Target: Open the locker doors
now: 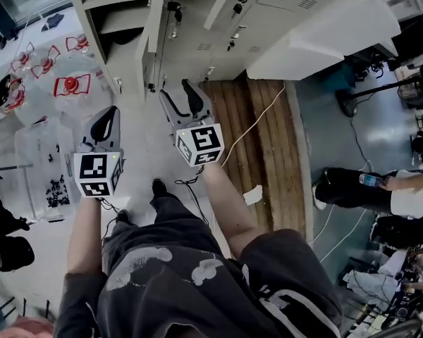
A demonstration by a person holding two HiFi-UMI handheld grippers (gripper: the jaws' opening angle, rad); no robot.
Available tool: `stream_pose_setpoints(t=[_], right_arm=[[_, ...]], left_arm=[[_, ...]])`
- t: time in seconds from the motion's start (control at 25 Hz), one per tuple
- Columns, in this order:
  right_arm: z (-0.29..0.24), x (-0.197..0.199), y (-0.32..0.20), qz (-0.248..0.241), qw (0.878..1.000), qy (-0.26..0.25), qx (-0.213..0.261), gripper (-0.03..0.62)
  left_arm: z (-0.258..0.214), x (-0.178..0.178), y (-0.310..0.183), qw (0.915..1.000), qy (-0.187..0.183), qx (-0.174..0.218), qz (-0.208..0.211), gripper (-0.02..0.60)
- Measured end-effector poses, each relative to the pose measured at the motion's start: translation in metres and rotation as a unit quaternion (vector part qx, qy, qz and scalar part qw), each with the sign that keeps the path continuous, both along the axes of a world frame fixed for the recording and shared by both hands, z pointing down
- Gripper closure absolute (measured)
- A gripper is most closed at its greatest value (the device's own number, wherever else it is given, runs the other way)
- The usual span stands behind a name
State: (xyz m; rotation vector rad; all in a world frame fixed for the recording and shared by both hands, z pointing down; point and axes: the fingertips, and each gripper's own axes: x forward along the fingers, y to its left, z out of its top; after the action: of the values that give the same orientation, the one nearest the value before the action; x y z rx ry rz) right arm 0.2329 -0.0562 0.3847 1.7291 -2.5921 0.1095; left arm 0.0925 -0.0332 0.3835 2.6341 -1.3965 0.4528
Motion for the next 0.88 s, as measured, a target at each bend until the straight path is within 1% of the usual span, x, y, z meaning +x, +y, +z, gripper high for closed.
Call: stream_pose_setpoints(t=[0.12, 0.28, 0.36, 0.44, 0.56, 0.88], right_arm=[[-0.029, 0.001, 0.019, 0.023, 0.999, -0.011, 0.020, 0.350], [-0.061, -0.004, 0.044, 0.052, 0.998, -0.010, 0.040, 0.464], [-0.075, -0.007, 0.055, 0.064, 0.997, -0.008, 0.047, 0.512], [-0.088, -0.012, 0.065, 0.074, 0.996, -0.002, 0.052, 0.538], [-0.100, -0.019, 0.081, 0.091, 0.994, 0.002, 0.054, 0.560], [-0.106, -0.030, 0.124, 0.144, 0.989, 0.006, 0.041, 0.566]], left_arm=[[-0.020, -0.002, 0.009, 0.9997, 0.014, 0.012, 0.018, 0.572], [-0.041, -0.004, 0.027, 0.9982, 0.023, 0.024, 0.050, 0.572], [-0.052, -0.005, 0.035, 0.9971, 0.030, 0.031, 0.064, 0.572], [-0.062, -0.007, 0.044, 0.9957, 0.039, 0.037, 0.075, 0.572], [-0.074, -0.013, 0.055, 0.9937, 0.050, 0.045, 0.090, 0.572], [-0.087, -0.039, 0.082, 0.9888, 0.069, 0.061, 0.118, 0.572]])
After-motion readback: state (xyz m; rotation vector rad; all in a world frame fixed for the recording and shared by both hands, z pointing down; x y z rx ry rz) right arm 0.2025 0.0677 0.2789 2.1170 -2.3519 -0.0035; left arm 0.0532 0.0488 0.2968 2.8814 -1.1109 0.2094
